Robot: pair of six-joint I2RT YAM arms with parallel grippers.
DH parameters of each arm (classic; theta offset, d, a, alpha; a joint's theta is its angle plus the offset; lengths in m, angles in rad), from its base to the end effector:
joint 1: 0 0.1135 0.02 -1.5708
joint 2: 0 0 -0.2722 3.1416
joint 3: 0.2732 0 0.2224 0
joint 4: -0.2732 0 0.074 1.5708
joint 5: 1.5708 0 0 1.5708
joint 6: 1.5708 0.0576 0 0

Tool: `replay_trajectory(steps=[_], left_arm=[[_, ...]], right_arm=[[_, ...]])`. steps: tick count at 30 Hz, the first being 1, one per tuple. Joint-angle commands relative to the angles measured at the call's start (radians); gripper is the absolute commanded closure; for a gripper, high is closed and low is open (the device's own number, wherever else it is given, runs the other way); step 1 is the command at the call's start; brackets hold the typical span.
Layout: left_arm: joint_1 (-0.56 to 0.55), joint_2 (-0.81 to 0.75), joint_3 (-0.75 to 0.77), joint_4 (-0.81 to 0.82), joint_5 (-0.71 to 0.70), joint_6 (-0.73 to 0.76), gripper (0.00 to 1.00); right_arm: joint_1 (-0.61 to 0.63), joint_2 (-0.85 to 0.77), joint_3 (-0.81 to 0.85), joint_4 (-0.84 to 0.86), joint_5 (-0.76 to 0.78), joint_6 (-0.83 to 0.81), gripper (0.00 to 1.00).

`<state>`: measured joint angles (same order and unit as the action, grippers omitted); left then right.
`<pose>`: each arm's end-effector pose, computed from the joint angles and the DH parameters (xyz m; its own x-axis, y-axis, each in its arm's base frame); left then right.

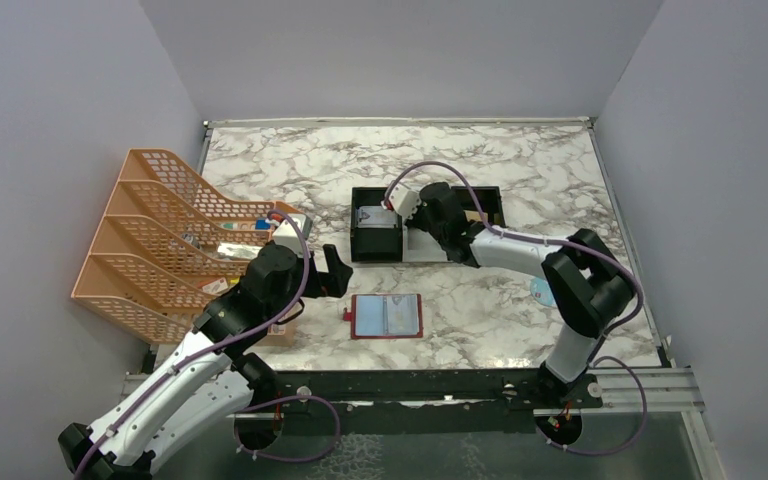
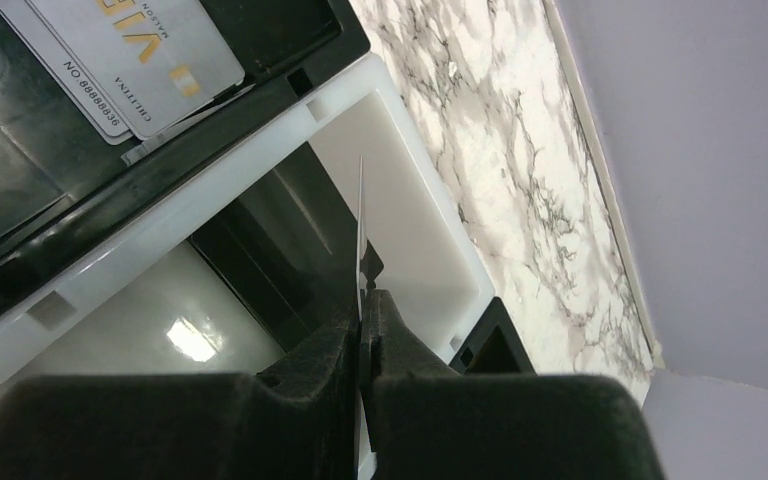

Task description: Take the credit cards out of the card holder

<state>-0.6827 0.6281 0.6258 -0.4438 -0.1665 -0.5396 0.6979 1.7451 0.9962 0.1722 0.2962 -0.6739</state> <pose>0.1085 -0.0759 0.2765 -0.5472 -0.2081 -0.8107 0.2623 0.8772 -0.4022 0.2967 0.2269 0.2093 -0.0599 -0.8292 -0.5557 -0.5945 0.4768 -0.6475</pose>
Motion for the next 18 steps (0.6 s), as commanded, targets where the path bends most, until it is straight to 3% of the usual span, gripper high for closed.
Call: replay_trajectory(steps=[1, 18], left_arm=[[-0.003, -0.009, -0.008, -0.007, -0.024, -0.003, 0.01], [-0.004, -0.014, -0.008, -0.009, -0.024, 0.002, 0.01]], right_arm=[[-0.005, 0.037, 0.044, 0.015, -0.054, -0.055, 0.98], [-0.041, 0.125, 0.079, 0.063, -0.123, -0.187, 0.97]])
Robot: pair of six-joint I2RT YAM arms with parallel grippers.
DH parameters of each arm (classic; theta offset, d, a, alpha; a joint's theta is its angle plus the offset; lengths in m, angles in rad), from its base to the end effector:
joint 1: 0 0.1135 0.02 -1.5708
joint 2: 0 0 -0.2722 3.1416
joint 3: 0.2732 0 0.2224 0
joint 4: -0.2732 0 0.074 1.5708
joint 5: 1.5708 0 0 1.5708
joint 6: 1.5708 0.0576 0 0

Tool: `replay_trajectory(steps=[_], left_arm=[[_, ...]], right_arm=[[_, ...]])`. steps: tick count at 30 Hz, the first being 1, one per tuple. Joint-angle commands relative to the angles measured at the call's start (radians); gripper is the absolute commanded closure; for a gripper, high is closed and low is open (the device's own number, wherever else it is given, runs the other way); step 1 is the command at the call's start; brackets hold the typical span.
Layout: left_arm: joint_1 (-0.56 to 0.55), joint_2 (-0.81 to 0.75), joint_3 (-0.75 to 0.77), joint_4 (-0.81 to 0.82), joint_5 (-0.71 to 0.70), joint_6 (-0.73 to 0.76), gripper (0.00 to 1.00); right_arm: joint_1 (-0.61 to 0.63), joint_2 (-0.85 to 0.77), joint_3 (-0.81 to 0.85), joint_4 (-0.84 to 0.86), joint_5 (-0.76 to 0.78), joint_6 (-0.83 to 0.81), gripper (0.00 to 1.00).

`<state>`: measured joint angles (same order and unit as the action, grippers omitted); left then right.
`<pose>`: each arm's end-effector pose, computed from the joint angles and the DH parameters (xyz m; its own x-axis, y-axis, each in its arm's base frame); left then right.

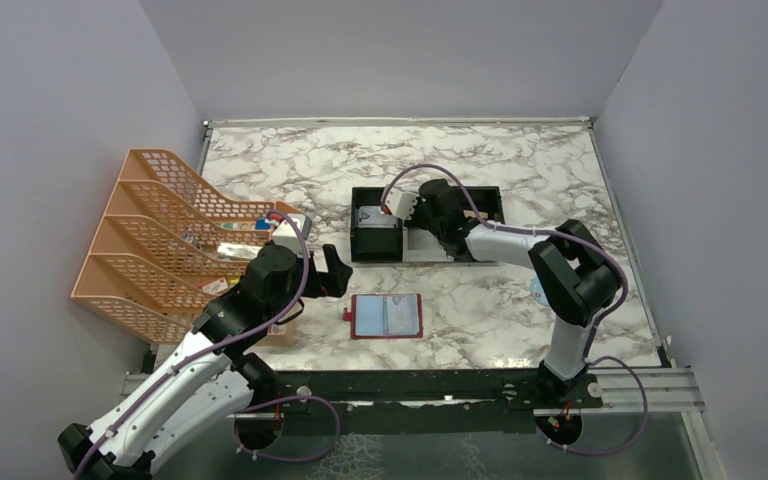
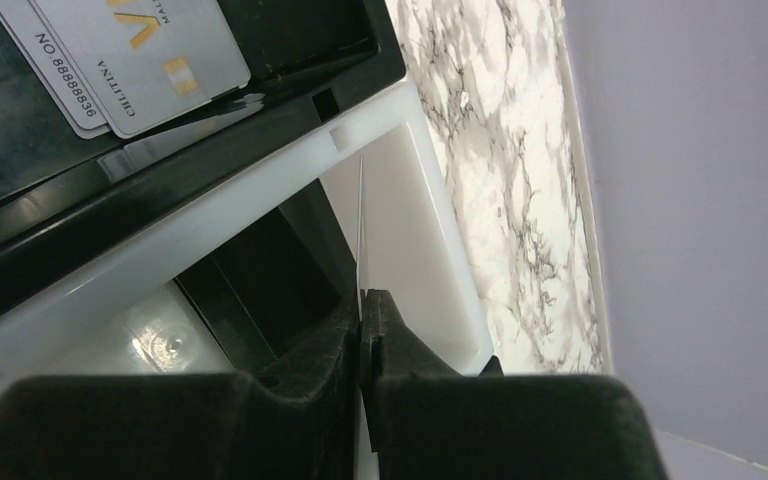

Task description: Take the credit cards out of the card holder

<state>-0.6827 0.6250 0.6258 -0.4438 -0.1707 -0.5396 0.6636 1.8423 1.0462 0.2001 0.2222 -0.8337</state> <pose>0.1082 -0.0754 0.2769 -0.5436 -0.2106 -0.8125 0.2604 0.8780 -0.4017 0.3177 0.2323 0.1916 0.0412 -0.8845 -0.4647 -0.6347 0.3360 -0.6959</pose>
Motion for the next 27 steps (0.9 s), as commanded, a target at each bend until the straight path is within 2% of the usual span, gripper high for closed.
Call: replay_trajectory(steps=[1, 11, 19, 27], left_arm=[[-0.004, -0.011, -0.008, -0.008, -0.018, 0.002, 0.01], [-0.004, 0.002, -0.009, -0.007, -0.013, 0.0, 0.01], [-0.004, 0.026, -0.005, -0.006, 0.007, 0.008, 0.01], [-0.004, 0.028, -0.005, -0.007, 0.011, 0.008, 0.01]], right_arm=[[-0.006, 0.03, 0.029, 0.028, -0.051, -0.027, 0.97], [-0.007, 0.053, 0.036, 0.0, -0.051, -0.02, 0.92], [-0.01, 0.042, 0.031, -0.035, -0.071, -0.01, 0.76], [-0.012, 0.034, 0.041, -0.062, -0.089, 0.009, 0.72]])
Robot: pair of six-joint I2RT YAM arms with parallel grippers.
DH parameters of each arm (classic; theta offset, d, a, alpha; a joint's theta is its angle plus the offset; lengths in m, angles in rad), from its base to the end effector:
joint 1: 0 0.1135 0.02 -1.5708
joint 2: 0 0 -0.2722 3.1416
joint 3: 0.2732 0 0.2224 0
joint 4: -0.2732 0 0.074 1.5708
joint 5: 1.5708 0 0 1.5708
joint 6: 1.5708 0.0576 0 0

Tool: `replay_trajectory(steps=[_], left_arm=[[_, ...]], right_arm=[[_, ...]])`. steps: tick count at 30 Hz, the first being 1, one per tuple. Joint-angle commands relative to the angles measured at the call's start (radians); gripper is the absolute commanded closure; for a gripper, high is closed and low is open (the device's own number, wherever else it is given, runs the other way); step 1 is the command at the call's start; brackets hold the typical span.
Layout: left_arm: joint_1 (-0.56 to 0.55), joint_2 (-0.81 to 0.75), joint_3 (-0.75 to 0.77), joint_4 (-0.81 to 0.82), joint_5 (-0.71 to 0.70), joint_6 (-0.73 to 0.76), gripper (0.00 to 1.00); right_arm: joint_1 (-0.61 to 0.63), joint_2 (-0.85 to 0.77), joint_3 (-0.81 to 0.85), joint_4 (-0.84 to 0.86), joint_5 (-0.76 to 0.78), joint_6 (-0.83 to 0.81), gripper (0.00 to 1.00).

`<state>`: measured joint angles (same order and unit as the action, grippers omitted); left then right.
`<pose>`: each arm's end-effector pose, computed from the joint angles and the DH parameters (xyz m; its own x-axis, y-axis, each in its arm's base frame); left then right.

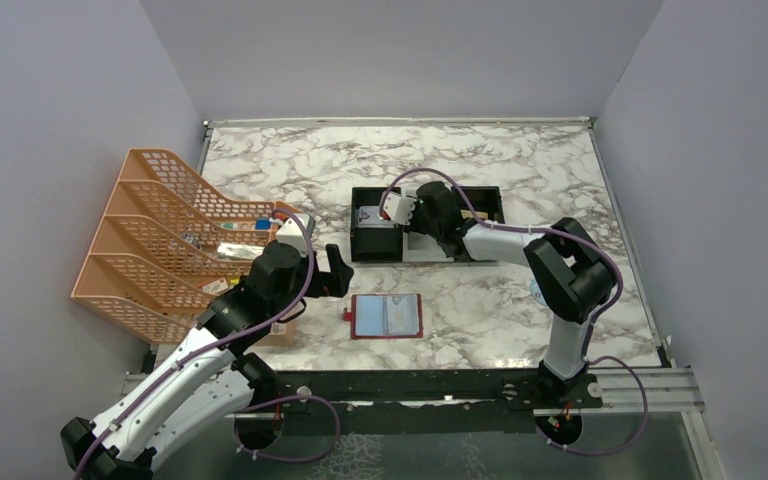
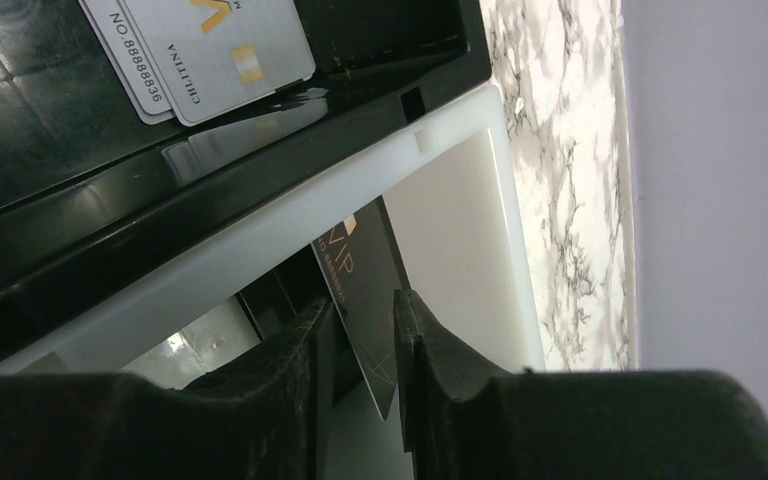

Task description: Take the credit cards out of the card holder

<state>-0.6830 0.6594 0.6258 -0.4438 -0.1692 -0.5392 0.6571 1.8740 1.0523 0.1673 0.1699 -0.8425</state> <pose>0.1124 -0.0790 0.2730 -0.5657 -0.1922 -0.8019 0.2513 0.8860 -0.3896 0.3185 0.2334 0.1777 0.0492 -0.8910 -0.4513 -0.6897 0.2965 -0.6606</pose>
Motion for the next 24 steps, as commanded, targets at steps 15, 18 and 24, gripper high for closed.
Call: replay_trajectory(steps=[15, 18, 24], left_arm=[[-0.004, 0.009, -0.005, -0.007, 0.017, 0.001, 0.01], [-0.003, 0.019, -0.005, -0.006, 0.024, 0.001, 0.01], [-0.004, 0.036, -0.001, -0.006, 0.037, 0.001, 0.01]], right_arm=[[-0.007, 0.026, 0.064, -0.063, -0.011, 0.106, 0.59], [-0.008, 0.019, 0.062, -0.054, -0.008, 0.113, 0.58], [-0.01, 0.01, 0.063, -0.067, -0.033, 0.131, 0.55]])
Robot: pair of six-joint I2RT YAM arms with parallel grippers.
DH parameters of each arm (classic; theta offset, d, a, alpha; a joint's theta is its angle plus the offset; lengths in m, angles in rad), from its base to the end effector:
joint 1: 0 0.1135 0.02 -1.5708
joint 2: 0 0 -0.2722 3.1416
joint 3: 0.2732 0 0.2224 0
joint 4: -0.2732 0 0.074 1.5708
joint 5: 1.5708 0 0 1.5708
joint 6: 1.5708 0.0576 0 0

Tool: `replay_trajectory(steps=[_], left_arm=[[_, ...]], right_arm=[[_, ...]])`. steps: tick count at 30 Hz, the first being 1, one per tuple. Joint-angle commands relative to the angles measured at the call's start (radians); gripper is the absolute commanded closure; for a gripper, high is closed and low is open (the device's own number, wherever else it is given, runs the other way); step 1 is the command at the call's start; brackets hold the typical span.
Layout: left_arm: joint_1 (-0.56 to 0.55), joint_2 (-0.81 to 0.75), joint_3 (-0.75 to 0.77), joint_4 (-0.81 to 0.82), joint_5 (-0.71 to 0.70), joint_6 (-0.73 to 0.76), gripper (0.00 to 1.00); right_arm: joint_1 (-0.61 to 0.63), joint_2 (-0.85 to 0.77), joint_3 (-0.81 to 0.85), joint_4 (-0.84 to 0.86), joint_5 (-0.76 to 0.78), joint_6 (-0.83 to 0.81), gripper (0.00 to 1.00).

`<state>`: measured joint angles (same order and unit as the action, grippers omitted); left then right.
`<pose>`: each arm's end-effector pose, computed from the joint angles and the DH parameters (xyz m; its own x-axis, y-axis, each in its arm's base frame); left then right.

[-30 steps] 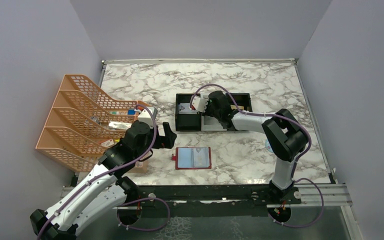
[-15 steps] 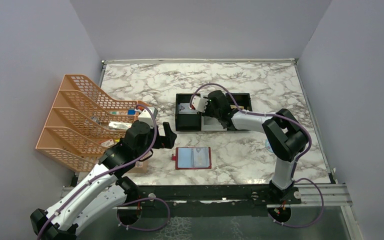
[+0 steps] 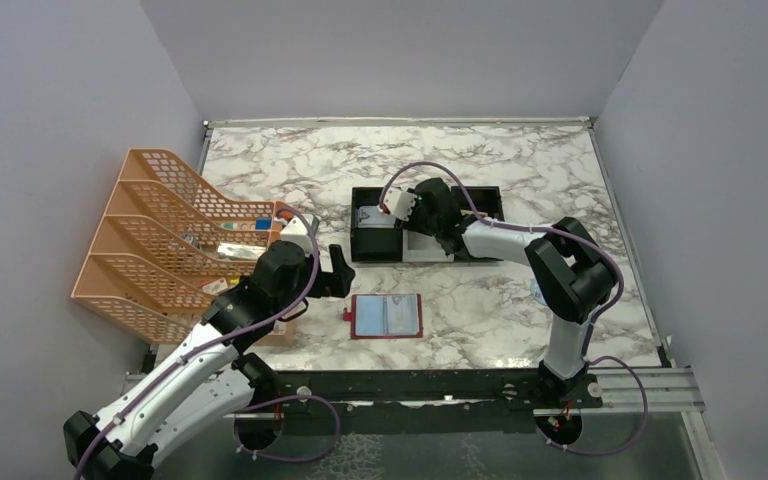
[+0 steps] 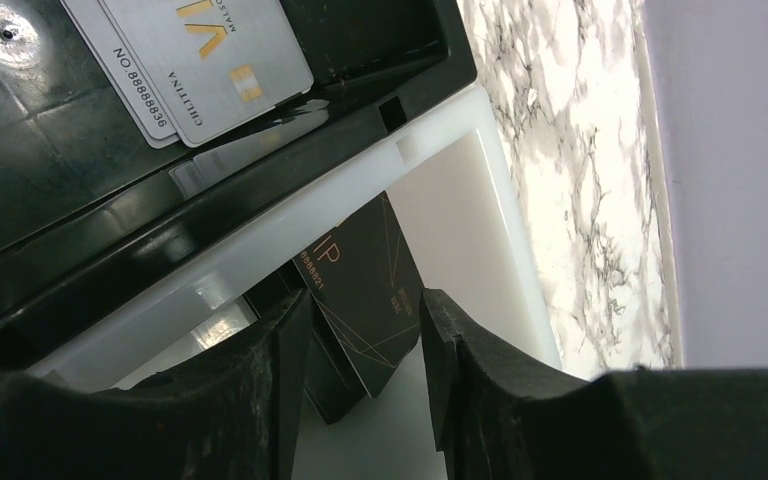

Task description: Take the credit cards out of the card holder

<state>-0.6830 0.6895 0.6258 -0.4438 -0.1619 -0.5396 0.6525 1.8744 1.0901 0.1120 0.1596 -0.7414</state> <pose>0.1159 -0.0823 0.2693 -0.5873 -0.1759 -0.7900 0.2469 0.8906 -0.3818 0.3216 0.2342 0.1830 -0.0269 -0.8596 -0.5102 -0.7034 0.3789 -0.6014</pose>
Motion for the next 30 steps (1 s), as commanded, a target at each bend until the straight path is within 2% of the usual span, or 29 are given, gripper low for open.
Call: replay_trajectory(steps=[1, 13, 22, 26, 28, 30], left_arm=[[-0.004, 0.006, -0.002, -0.007, 0.032, 0.002, 0.01], [-0.004, 0.033, 0.003, -0.006, 0.051, 0.01, 0.01], [-0.003, 0.033, 0.002, 0.001, 0.056, 0.004, 0.01], [-0.003, 0.031, -0.004, 0.007, 0.072, 0.0, 0.01], [-0.003, 0.035, -0.008, 0.015, 0.085, -0.004, 0.01], [-0.003, 0.04, -0.014, 0.027, 0.101, -0.014, 0.01]], right_arm=[[-0.007, 0.011, 0.031, -0.017, -0.027, 0.033, 0.54], [-0.011, 0.033, 0.075, -0.103, -0.077, 0.047, 0.45], [-0.014, -0.069, 0.056, -0.065, -0.086, 0.122, 0.43], [-0.014, -0.164, -0.012, 0.02, -0.085, 0.238, 0.4], [-0.014, -0.223, -0.058, 0.06, -0.093, 0.354, 0.37], [-0.014, -0.295, -0.125, 0.119, -0.1, 0.513, 0.29]])
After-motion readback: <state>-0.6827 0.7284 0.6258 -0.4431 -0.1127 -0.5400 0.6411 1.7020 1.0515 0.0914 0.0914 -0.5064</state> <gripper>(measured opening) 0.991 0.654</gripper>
